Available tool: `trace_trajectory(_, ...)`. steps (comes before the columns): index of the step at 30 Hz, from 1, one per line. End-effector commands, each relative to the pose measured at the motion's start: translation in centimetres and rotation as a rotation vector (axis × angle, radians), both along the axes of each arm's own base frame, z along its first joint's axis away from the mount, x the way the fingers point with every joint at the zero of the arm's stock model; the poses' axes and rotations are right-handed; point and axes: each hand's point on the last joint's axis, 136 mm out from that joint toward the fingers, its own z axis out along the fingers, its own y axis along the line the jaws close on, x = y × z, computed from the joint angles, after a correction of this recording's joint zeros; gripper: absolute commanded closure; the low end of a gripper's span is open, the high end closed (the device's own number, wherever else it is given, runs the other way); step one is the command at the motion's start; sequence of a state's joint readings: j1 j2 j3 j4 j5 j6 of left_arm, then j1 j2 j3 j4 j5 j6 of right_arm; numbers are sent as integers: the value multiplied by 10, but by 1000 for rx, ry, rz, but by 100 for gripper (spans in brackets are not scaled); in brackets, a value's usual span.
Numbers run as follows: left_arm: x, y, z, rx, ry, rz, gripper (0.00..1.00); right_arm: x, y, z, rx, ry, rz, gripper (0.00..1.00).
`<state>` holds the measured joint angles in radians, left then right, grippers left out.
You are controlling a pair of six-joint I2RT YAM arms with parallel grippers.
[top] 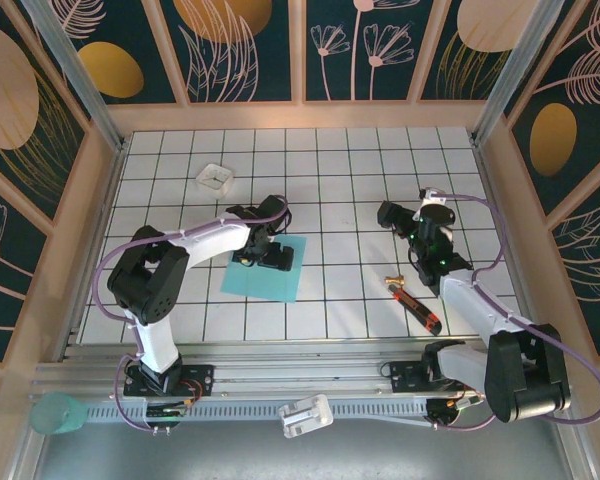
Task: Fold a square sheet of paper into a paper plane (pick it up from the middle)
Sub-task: First fold the square sheet of paper in half at the center of the table.
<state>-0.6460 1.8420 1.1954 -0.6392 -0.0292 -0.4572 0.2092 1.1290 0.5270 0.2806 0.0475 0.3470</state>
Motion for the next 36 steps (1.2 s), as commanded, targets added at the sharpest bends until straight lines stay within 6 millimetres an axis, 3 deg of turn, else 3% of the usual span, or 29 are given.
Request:
trace_trajectory(1, -7, 0, -9, 12, 39, 5, 1, 2, -4, -1, -11, -8, -12, 5)
trace_trajectory(14, -24, 14, -46, 56, 94, 21, 3, 2, -4, -2, -13, -6, -14, 5)
trace_trajectory(23, -24, 17, -43, 61, 77, 32, 8, 3, -3, -5, -12, 4, -13, 5)
trace_trajectory(32, -18, -1, -27, -56, 39, 48, 16, 4, -3, -7, -13, 10, -13, 5)
trace_trajectory(36, -19, 6, -34, -17, 44, 55, 15, 5, -3, -6, -13, 10, -14, 5)
